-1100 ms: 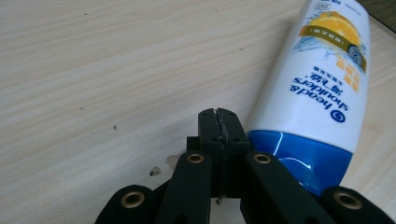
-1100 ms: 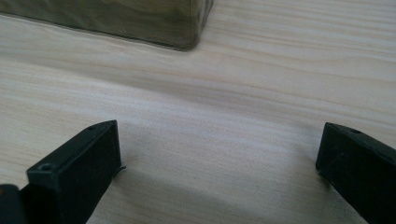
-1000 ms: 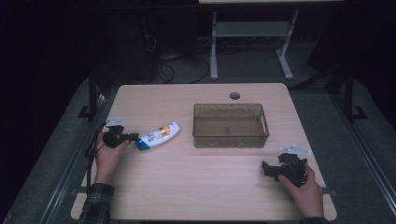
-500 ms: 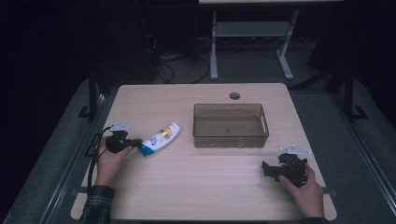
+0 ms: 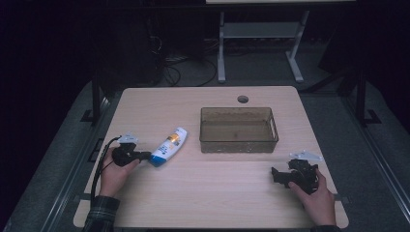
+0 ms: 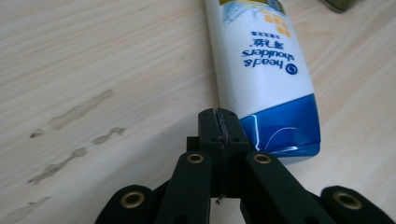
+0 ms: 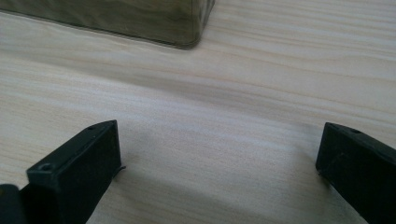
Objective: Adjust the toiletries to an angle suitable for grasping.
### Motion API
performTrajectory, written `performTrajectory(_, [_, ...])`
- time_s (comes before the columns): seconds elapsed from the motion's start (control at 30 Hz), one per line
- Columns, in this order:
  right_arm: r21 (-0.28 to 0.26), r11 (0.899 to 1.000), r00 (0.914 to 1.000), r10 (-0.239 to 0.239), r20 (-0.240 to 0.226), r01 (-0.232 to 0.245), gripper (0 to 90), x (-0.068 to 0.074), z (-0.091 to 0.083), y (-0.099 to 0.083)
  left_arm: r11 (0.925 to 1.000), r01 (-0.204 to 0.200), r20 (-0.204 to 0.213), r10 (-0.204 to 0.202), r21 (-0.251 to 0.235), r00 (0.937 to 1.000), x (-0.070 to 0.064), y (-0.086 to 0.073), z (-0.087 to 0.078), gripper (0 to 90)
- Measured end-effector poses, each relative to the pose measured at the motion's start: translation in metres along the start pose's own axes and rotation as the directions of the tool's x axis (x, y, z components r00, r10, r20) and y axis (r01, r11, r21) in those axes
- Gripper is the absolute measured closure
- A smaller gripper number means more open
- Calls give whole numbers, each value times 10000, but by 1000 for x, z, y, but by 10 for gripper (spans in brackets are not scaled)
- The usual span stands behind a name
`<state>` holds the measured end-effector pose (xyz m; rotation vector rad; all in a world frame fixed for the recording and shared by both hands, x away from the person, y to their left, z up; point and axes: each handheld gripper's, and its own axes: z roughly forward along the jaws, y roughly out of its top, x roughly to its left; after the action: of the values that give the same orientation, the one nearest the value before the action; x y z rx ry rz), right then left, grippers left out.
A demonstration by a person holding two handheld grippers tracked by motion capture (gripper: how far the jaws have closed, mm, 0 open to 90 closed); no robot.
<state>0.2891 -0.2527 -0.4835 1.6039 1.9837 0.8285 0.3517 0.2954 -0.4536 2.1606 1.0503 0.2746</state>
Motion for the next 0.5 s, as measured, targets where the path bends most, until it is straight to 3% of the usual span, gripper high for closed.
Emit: performTrajectory(0.5, [4,10000,10000,3,-2,-3,0,0,0,0,9972,-697,847,673,254,9941,-37,-1,8,898])
